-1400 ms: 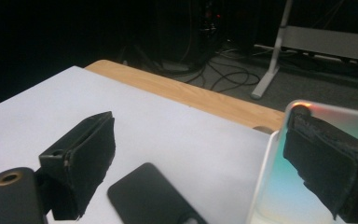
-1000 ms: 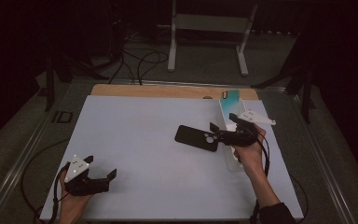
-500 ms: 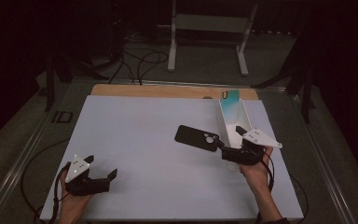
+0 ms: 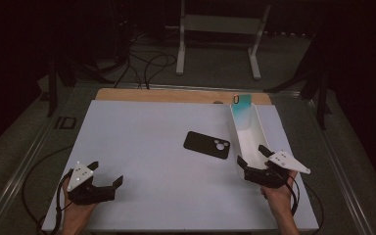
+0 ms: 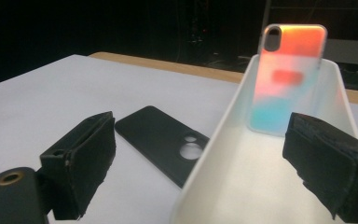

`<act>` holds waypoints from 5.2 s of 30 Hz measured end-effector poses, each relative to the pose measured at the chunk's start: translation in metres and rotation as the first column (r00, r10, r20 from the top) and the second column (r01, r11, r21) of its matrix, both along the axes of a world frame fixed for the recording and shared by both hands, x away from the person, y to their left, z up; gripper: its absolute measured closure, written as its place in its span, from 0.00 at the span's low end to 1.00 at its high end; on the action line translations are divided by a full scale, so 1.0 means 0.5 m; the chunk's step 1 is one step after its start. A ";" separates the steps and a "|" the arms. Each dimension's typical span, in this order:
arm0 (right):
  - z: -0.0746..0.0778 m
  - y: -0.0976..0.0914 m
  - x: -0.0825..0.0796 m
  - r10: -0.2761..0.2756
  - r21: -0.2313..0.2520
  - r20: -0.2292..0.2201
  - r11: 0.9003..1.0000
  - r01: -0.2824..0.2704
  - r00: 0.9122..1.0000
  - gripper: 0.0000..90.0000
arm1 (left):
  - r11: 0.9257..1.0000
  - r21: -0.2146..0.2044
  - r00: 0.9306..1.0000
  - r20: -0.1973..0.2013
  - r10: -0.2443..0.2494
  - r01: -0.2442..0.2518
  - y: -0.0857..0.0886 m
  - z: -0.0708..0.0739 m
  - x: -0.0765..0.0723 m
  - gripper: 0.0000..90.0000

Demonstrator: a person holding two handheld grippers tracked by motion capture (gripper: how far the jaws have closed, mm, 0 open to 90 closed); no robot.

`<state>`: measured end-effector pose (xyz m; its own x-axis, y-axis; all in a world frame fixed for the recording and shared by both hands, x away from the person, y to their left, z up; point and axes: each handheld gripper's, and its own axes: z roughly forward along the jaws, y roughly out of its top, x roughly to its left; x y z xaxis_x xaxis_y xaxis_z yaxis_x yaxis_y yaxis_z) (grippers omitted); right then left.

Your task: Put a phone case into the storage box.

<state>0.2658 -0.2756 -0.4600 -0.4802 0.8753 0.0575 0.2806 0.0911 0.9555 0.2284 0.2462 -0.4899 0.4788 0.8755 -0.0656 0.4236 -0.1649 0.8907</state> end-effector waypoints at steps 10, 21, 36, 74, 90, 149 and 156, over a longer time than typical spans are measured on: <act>-0.012 -0.004 -0.002 -0.013 -0.006 -0.012 1.000 0.013 1.000 0.10 | 0.999 -0.001 0.998 0.042 -0.042 0.042 -0.022 0.042 0.024 0.00; -0.010 -0.010 -0.003 -0.022 0.006 -0.010 1.000 0.022 1.000 0.10 | 0.993 -0.017 0.991 0.068 -0.119 0.120 -0.081 0.090 0.107 0.00; -0.007 -0.014 -0.002 -0.027 0.020 -0.010 0.999 0.028 1.000 0.10 | 0.978 0.005 0.974 0.085 -0.209 0.210 -0.174 0.147 0.226 0.00; -0.002 -0.035 0.002 -0.034 0.071 -0.009 0.997 0.034 0.999 0.11 | 0.964 0.009 0.953 -0.150 -0.262 0.267 -0.445 0.028 0.476 0.43; 0.000 -0.038 0.001 -0.036 0.079 -0.006 0.996 0.037 0.999 0.11 | 0.952 0.051 0.929 -0.238 -0.283 0.302 -0.471 -0.031 0.491 0.93; 0.002 -0.036 -0.004 -0.044 0.072 0.001 0.996 0.044 0.999 0.11 | 0.911 0.171 0.893 -0.330 -0.307 0.376 -0.407 -0.065 0.332 1.00; 0.002 -0.036 -0.004 -0.043 0.068 0.002 0.997 0.043 0.999 0.11 | 0.905 0.181 0.891 -0.328 -0.312 0.384 -0.400 -0.064 0.303 1.00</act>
<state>0.2639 -0.2937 -0.4590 -0.4423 0.8894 0.1157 0.2791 0.0139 0.9602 0.3802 0.0460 -0.5220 0.7470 0.6622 -0.0594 0.5289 -0.5377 0.6566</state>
